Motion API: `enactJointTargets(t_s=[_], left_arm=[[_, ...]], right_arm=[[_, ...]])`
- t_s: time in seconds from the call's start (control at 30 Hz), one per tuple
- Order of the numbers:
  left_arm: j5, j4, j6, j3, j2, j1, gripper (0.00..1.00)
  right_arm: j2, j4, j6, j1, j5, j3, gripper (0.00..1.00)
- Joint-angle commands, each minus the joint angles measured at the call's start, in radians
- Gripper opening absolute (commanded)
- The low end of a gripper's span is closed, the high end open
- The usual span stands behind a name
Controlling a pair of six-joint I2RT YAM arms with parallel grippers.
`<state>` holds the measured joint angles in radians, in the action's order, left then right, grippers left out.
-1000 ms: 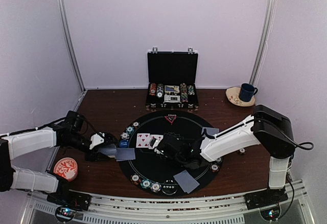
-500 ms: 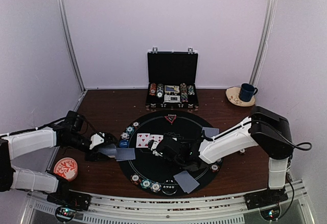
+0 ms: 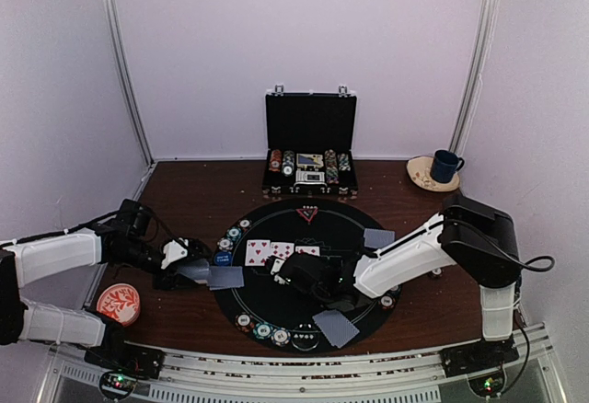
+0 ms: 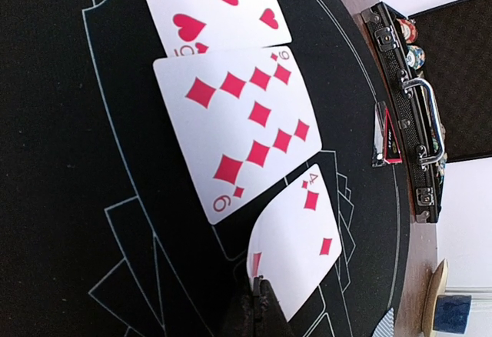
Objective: Distribute texas hold em gaming equipment
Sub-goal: Flop the poker card in the community card area.
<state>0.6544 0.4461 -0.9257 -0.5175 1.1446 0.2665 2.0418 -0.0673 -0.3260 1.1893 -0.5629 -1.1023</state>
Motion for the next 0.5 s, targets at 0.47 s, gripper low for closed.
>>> enactJointTargets(t_s=[0.47], left_arm=[[0.009,-0.012,0.004,-0.005,0.004,-0.003,0.14]], right_arm=[[0.022,-0.044,-0.034,0.003,-0.028,-0.015,0.0]])
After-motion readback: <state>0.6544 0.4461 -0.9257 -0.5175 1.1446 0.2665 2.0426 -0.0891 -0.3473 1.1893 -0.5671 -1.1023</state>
